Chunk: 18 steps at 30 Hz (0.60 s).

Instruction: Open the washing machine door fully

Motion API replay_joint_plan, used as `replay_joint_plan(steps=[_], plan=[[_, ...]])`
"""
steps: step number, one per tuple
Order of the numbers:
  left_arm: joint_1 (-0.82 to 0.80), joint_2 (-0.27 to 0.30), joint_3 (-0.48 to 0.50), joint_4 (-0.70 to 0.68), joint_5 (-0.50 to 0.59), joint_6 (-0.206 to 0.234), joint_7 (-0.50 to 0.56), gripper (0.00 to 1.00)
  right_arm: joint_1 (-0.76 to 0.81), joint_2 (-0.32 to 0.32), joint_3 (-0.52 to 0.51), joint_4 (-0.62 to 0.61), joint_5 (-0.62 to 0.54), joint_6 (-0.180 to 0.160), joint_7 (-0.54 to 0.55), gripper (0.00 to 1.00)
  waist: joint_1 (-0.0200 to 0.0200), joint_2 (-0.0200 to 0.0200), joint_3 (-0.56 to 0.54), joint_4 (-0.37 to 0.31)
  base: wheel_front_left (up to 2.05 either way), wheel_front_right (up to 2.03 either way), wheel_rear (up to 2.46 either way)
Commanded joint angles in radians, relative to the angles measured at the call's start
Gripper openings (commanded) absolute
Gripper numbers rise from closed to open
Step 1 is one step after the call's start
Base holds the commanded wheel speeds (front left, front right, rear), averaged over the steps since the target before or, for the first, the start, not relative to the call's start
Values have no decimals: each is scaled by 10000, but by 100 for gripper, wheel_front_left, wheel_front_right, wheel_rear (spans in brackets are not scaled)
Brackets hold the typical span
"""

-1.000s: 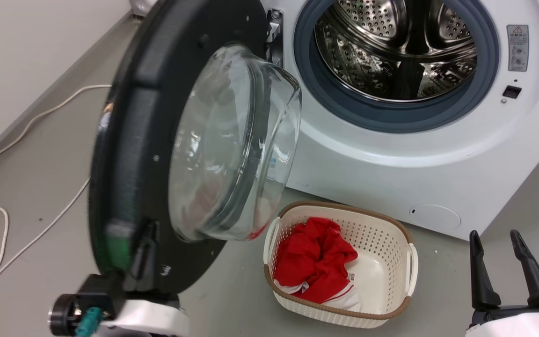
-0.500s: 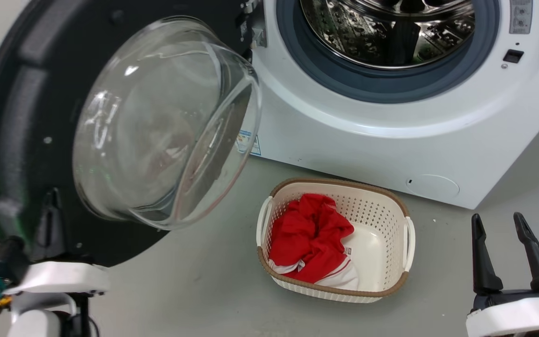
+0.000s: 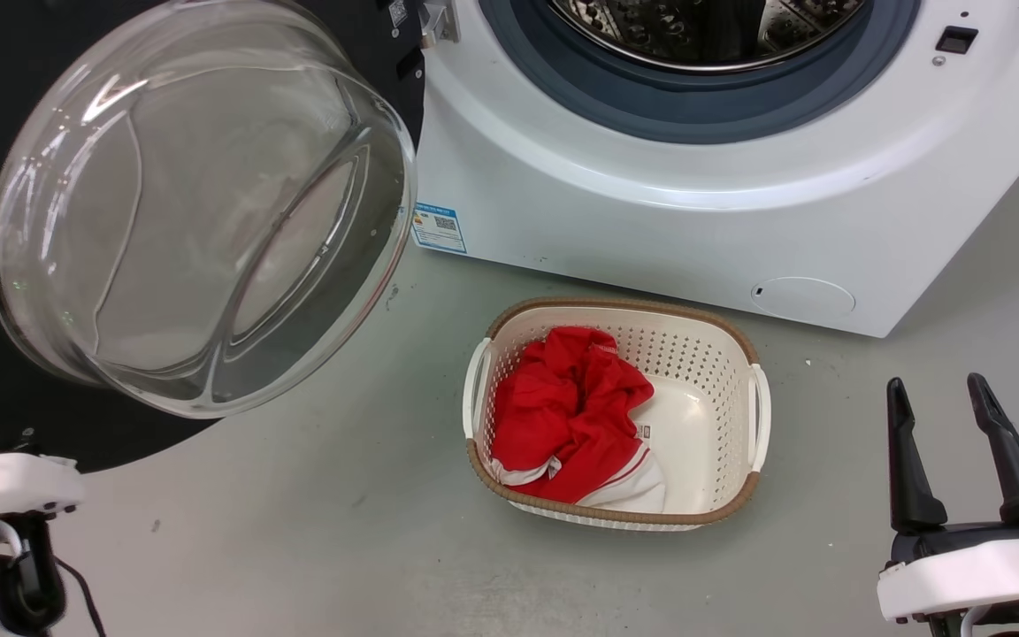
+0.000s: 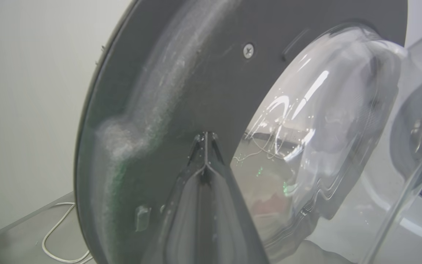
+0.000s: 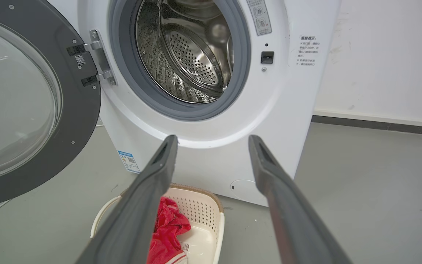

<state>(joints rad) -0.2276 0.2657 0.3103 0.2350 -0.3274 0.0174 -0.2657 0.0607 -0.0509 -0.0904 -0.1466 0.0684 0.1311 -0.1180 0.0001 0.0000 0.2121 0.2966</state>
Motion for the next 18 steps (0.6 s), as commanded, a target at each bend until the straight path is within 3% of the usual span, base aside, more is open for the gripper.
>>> replay_joint_plan(steps=[1, 7, 18], plan=[[-157, 110, 205, 99, 66, -13, 25, 0, -123, 15, -9, 9, -53, -7, -4, 100, -1, 0, 28, -34, 0, 0, 0], [-137, -10, 546, 242, 369, -244, 25, 0, -104, 15, -18, 170, -51, -7, -58, 100, -1, 0, -188, -70, 0, 0, 0], [1347, -928, 40, -788, 1376, -483, 25, 0, 272, 15, 42, 543, 226, -7, -242, 100, -1, 0, -1124, -125, 0, 0, 0]])
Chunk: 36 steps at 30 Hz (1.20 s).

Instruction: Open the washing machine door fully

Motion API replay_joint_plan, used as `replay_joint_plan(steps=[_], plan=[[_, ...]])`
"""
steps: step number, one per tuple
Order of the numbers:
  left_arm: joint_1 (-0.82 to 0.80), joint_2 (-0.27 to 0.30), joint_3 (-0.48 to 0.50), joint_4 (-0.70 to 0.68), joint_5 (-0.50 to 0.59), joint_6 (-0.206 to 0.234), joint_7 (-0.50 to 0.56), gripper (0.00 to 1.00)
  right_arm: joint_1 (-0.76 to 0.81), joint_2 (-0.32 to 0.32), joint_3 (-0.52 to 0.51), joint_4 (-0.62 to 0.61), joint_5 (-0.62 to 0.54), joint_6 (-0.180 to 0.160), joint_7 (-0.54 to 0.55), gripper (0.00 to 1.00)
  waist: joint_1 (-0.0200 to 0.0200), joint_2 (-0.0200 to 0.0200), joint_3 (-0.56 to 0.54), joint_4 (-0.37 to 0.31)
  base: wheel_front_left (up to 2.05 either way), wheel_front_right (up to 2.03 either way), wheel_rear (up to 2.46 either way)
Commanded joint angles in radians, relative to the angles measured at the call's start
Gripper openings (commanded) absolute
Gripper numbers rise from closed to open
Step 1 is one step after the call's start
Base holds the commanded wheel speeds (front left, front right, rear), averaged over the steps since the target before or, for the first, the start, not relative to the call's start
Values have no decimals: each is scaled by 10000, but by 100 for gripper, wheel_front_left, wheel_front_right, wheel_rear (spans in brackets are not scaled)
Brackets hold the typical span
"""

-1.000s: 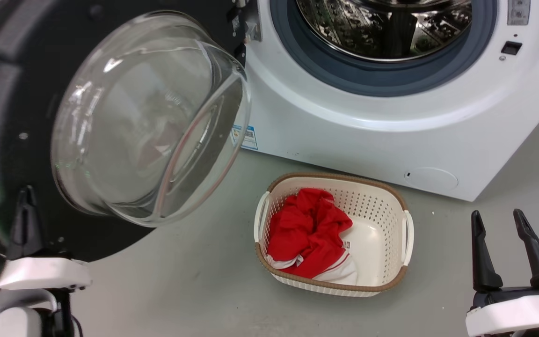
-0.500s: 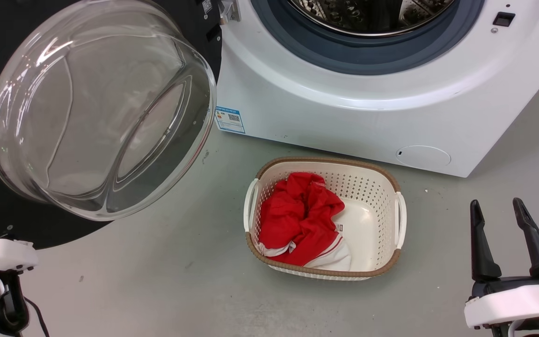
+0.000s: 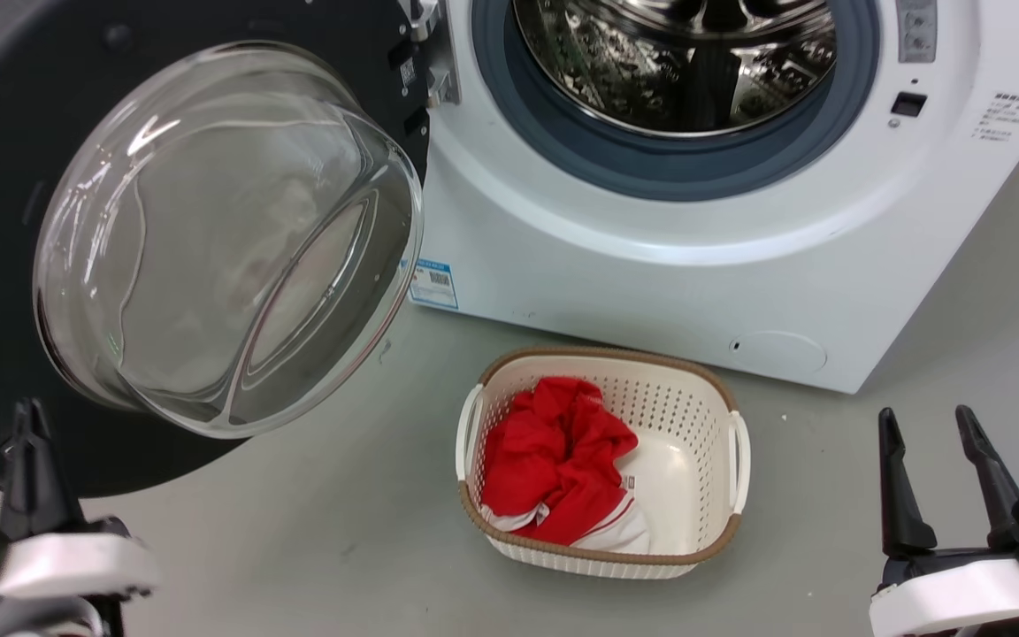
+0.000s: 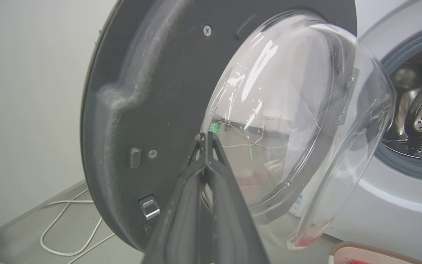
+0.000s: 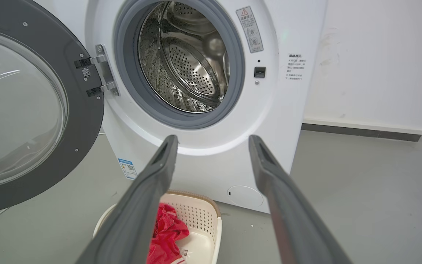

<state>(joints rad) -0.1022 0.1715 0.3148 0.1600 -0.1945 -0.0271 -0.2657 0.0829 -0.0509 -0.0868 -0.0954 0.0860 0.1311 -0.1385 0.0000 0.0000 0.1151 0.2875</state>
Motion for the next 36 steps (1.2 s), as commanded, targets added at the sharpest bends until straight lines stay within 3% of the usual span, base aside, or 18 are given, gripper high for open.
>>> replay_joint_plan(steps=[1, 9, 18, 25, 32, 34, 36], plan=[[302, -118, -116, -205, 163, -58, 25, 0, 76, 15, 42, 53, 57, -7, -36, 100, 0, 0, -243, -74, 0, 0, 0], [1449, -855, -1438, -1094, 797, -287, 25, 0, 220, 14, 131, 68, 86, -7, -105, 100, 0, 0, -615, -527, 0, 0, 0], [771, -1070, -2971, -768, 1034, -657, 24, 0, 171, 12, 193, -25, -44, -7, -95, 100, 0, 0, -721, -1469, 0, 0, 0], [330, -1018, -3301, -322, 1196, -745, 25, 0, 71, 14, 213, -155, -222, -7, -35, 100, 0, 0, -797, -2397, 0, 0, 0], [239, -1022, -3300, -91, 1190, -652, 25, 0, 126, 14, 284, -141, -213, -7, -21, 100, 0, 0, -859, -2895, 0, 0, 0], [282, -1022, -3288, -33, 1197, -625, 25, 42, 147, 14, 291, -116, -164, -7, -51, 100, 0, 0, -881, -2943, 0, 0, 0], [308, -1023, -3267, 29, 1177, -613, 24, 96, 145, 15, 338, -99, -116, -7, -86, 100, 0, 0, -885, -2960, 0, 0, 0]])
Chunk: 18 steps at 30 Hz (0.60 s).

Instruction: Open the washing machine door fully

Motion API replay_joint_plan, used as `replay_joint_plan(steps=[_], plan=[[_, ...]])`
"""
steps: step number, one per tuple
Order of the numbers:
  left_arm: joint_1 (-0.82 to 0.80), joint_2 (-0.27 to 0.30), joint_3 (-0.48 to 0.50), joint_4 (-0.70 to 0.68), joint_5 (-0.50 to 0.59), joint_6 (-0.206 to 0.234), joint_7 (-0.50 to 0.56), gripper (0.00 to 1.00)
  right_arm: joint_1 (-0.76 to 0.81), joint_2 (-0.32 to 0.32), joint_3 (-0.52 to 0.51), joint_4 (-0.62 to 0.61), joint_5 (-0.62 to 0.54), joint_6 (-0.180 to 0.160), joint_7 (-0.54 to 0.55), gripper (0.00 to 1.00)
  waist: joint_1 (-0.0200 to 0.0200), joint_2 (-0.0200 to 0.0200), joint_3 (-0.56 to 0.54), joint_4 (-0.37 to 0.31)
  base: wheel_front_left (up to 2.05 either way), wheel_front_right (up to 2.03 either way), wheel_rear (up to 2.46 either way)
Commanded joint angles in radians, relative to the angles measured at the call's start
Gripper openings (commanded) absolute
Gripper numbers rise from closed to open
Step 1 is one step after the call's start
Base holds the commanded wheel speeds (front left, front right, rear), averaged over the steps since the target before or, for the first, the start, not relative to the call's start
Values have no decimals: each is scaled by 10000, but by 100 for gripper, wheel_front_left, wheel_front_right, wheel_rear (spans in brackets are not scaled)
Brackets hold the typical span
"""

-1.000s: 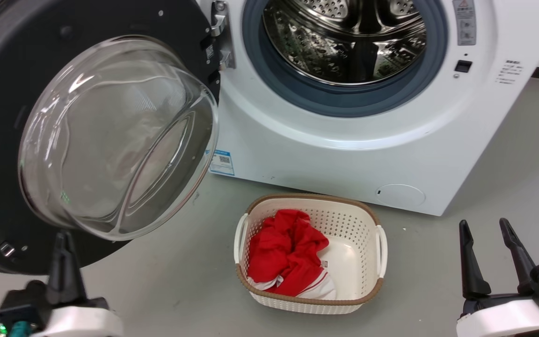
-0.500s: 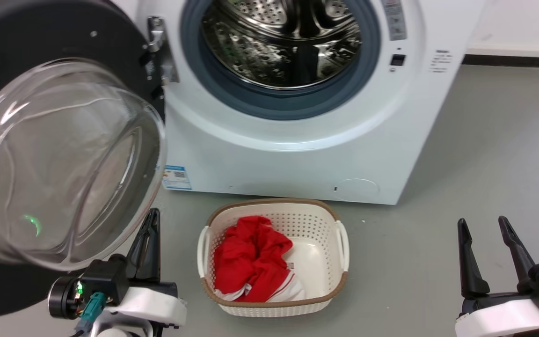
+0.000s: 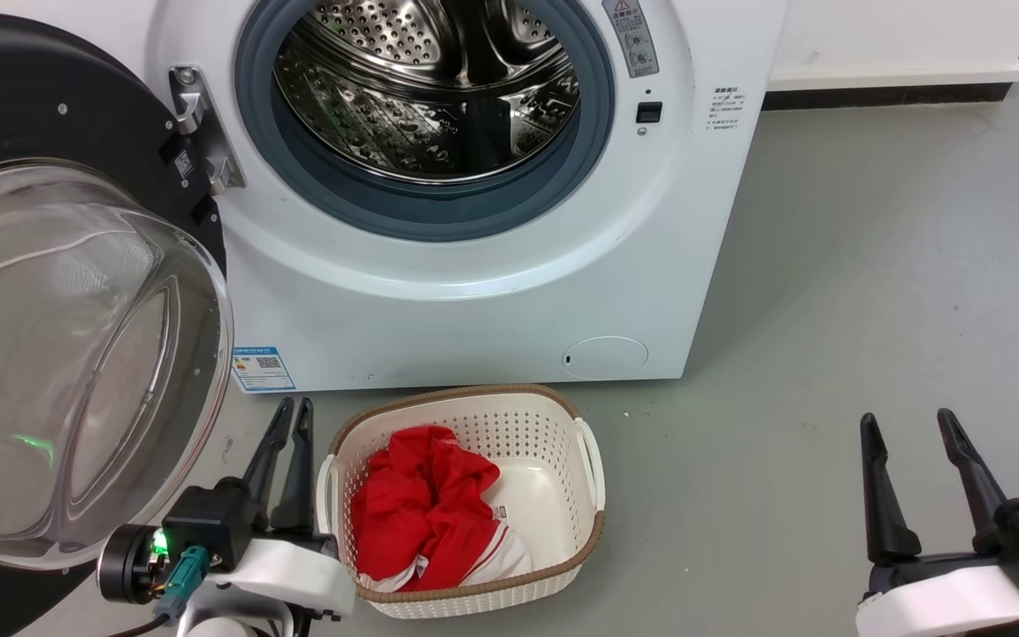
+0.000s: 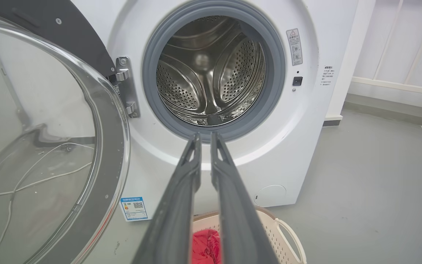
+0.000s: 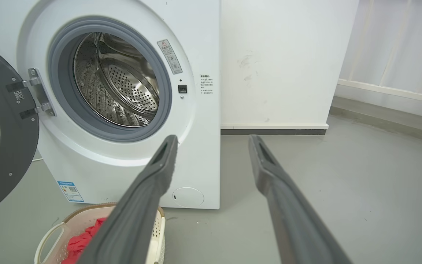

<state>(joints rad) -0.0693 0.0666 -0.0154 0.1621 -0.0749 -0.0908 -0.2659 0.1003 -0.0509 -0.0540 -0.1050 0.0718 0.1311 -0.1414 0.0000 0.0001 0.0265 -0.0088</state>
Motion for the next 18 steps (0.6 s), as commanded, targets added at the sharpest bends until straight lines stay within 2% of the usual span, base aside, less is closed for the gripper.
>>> replay_joint_plan(steps=[1, 18], plan=[[-15, 27, 31, 64, -4, 26, 27, 100, -35, 15, 46, 10, 60, -7, -67, 100, 0, -1, 2, 7, 0, 0, 0], [-13, 93, 119, -63, 16, 134, 26, 100, -143, 14, 213, 172, 115, -7, -192, 100, 0, -1, 20, 98, 0, 0, 0]])
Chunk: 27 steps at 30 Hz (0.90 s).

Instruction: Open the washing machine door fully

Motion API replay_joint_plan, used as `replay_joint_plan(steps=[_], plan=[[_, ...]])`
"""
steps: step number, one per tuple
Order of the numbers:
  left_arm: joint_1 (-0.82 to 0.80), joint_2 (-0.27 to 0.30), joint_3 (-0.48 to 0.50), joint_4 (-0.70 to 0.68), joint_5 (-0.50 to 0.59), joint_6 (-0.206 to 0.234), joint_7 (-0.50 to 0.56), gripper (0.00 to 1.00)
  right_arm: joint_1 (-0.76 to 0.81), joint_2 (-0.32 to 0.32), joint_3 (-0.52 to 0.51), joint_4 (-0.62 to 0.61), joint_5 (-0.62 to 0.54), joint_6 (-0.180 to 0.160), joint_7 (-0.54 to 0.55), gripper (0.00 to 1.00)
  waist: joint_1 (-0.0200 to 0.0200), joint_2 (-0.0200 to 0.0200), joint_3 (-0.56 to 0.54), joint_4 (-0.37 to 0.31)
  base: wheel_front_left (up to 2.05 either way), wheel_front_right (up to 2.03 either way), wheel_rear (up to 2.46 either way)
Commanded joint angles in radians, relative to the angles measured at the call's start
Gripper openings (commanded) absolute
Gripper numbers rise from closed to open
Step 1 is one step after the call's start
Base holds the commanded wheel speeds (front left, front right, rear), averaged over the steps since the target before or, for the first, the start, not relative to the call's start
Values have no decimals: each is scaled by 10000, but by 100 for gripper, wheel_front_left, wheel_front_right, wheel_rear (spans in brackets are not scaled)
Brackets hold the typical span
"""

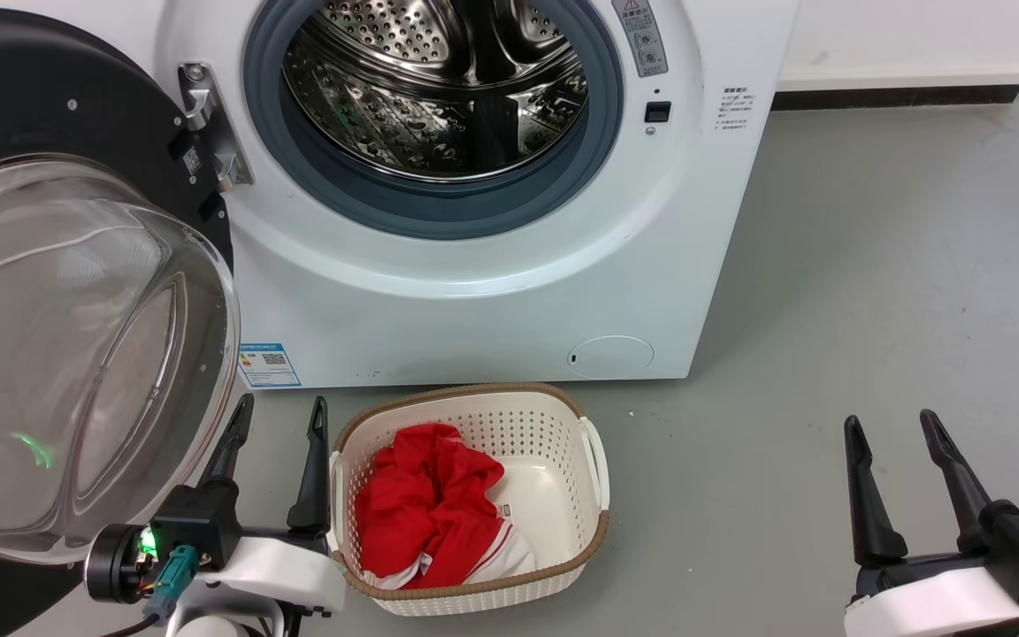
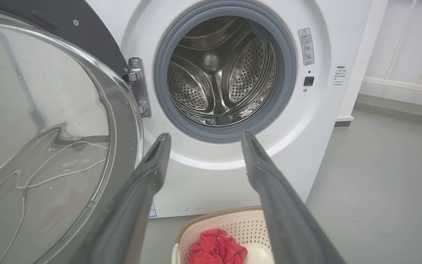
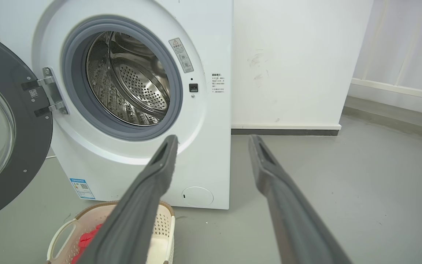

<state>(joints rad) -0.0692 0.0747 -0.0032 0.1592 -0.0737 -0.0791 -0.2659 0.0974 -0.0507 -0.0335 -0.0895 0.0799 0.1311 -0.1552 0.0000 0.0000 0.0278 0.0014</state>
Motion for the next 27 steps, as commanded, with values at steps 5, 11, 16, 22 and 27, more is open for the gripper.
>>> replay_joint_plan(steps=[5, 11, 16, 22, 27], plan=[[14, 15, 17, -71, 18, 66, 28, 100, -164, 12, 40, 72, 10, -7, -43, 100, 0, 0, 43, -54, 0, 0, 0], [64, 21, 19, -69, 42, 79, 28, 100, -144, 12, 33, 113, 9, -7, -63, 100, 0, 0, 45, -99, 0, 0, 0], [63, 12, 11, -91, 53, 105, 26, 100, -140, 12, 2, 127, 9, -7, -72, 100, 0, 0, 59, -105, 0, 0, 0], [83, 13, 32, -106, 53, 129, 28, 100, -153, 12, -32, 126, -3, -7, -77, 100, 0, 0, 50, -72, 0, 0, 0], [43, 9, 42, -98, 5, 90, 0, 0, -63, 0, -17, 121, 0, 0, -29, 0, 0, 0, 59, -48, 0, 0, 0]])
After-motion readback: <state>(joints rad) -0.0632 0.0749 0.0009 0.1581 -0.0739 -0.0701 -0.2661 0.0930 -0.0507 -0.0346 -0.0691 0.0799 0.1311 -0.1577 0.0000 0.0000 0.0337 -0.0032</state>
